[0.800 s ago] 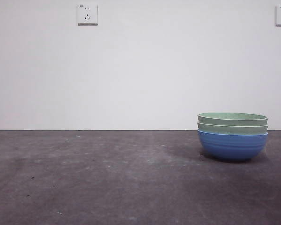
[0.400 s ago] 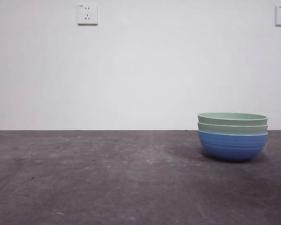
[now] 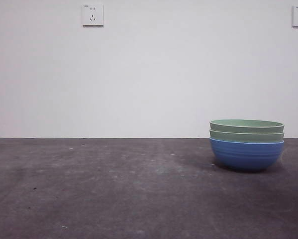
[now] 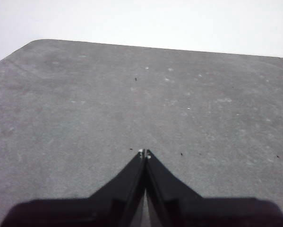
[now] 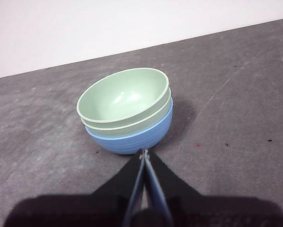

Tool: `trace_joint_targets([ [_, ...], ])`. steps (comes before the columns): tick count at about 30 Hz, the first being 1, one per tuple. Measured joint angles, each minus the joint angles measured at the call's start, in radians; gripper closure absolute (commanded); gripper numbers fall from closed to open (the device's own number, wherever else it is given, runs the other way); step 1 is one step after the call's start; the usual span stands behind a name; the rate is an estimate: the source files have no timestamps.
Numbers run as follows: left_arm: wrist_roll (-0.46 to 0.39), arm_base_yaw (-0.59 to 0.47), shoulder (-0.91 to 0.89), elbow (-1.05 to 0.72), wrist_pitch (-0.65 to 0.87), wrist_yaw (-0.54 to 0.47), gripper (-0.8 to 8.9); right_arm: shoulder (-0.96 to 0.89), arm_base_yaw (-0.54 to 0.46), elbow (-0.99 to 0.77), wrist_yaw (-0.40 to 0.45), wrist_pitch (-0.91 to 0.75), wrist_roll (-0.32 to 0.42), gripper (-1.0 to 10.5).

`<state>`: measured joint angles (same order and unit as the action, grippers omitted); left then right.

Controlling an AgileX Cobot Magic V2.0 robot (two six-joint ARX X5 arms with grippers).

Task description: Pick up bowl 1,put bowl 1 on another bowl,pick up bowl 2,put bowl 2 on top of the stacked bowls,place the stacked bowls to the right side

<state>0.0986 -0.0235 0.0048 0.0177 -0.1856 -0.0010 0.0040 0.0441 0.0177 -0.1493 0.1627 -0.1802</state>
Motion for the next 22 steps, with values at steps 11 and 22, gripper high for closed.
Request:
trace_joint_targets([
  [11, 0.000, 0.000, 0.000, 0.000, 0.000, 0.000, 8.16, 0.000, 0.000, 0.000, 0.000, 0.000, -0.004, 9.4],
  [22, 0.000, 0.000, 0.000, 0.000, 0.000, 0.000, 8.17, 0.000, 0.000, 0.000, 0.000, 0.000, -0.004, 9.4],
])
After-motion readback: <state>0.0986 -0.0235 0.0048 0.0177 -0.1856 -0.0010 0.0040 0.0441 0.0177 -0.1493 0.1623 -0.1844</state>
